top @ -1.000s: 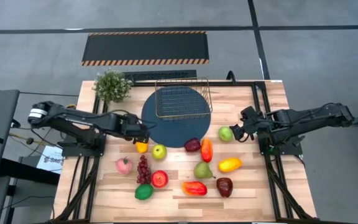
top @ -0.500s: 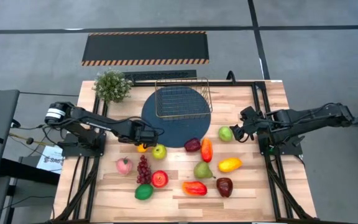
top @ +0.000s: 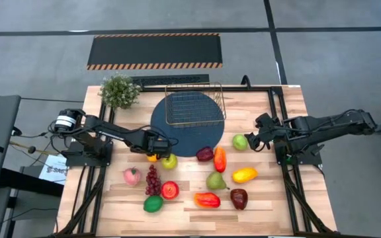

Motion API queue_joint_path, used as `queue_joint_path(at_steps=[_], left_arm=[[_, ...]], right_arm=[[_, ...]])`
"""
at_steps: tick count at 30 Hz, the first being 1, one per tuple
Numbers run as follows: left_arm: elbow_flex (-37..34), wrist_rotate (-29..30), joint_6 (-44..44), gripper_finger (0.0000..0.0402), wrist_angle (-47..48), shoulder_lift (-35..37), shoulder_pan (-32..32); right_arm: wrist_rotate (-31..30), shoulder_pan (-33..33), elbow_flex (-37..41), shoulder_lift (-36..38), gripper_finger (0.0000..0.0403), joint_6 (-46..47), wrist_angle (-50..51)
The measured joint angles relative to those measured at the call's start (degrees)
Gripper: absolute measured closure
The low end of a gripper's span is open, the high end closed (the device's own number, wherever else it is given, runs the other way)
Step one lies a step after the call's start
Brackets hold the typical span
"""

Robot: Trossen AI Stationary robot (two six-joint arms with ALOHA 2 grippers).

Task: Build produce basket
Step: Put the top yellow mango into the wire basket

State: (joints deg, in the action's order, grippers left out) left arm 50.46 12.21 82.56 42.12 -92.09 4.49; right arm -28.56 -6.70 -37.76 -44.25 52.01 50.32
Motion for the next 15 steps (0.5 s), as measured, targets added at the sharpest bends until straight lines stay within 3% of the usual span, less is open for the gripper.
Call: queue_joint_path(at_steps=[11, 15], left_arm=[[-0.05, -1.24, -3.16, 0.019, 1.86, 0.06, -0.09], [0.14, -3.49, -3.96, 0.0195, 2.98, 1.68, 0.0]], right_arm=[[0.0, 0.0, 0.0, 0.0, 0.0017, 0.02, -0.28], [0.0, 0.0, 0.0, 0.02, 0.0017, 0.0, -0.28]])
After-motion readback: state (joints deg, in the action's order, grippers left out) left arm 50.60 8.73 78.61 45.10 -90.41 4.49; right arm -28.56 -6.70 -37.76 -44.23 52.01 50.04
